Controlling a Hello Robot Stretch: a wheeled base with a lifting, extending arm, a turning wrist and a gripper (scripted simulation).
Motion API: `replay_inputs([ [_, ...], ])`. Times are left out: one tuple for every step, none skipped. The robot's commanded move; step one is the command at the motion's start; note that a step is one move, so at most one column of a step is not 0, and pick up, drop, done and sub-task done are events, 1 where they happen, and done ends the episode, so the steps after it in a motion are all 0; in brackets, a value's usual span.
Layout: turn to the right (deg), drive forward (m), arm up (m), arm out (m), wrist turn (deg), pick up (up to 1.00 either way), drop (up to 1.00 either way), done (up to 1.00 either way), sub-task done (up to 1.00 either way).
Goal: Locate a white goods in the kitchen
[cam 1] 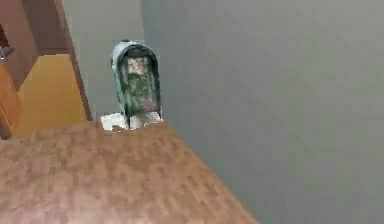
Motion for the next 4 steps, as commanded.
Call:
replay_inputs([
  [-36.0, 0.0, 0.0, 0.0, 0.0, 0.0, 0.0, 0.0, 0.0],
  [0.0, 1.0, 0.0, 0.0, 0.0, 0.0, 0.0, 0.0, 0.0],
  [0.0, 1.0, 0.0, 0.0, 0.0, 0.0, 0.0, 0.0, 0.0],
  [-3.0, 0.0, 0.0, 0.0, 0.0, 0.0, 0.0, 0.0, 0.0],
])
